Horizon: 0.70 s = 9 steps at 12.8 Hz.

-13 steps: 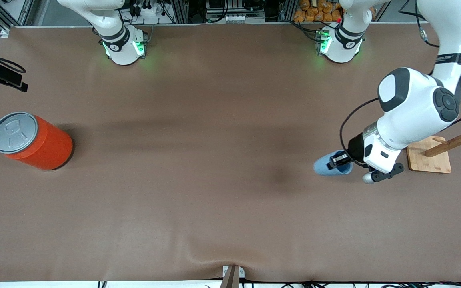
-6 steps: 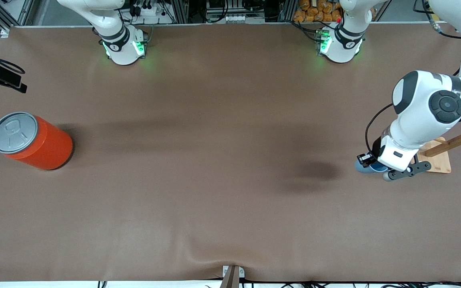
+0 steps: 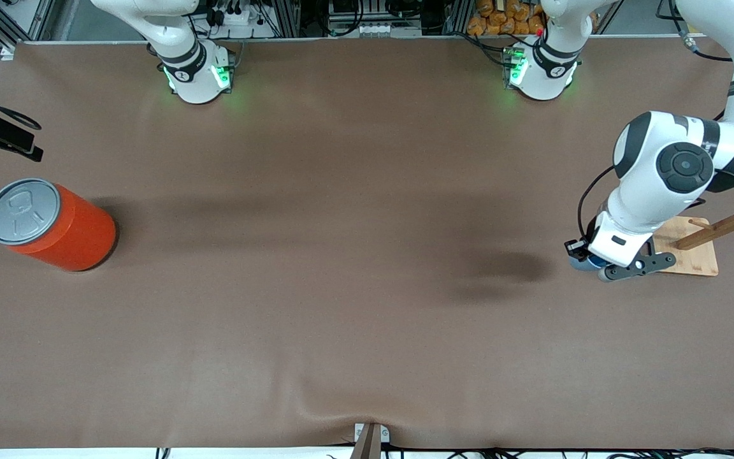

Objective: Flip cup
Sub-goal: 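Turn the cup opening up and lower it onto the table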

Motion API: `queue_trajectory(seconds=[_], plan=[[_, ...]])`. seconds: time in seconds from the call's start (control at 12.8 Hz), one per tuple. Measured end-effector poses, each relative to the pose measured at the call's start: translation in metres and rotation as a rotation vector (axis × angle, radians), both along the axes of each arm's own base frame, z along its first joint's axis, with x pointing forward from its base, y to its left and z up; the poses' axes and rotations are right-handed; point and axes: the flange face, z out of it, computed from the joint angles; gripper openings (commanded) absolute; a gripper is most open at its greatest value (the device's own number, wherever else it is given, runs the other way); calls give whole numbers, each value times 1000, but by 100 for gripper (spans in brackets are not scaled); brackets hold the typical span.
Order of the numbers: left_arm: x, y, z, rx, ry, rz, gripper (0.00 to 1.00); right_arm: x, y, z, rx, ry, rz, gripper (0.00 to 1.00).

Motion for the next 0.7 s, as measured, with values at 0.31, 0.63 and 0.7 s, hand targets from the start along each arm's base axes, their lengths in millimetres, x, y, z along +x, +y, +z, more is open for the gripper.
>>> queue_trajectory(seconds=[0.31,0.63,0.7], plan=[[-17,-43,3,24,-60,53,0,0,0,0,0,-2,0,100],[-41,-55,-44,20,-107,93,0,0,-1,1,-1,-4,-1,100],[-46,-48,-56,9,-98,103,0,0,-1,1,-1,-4,-1,100]])
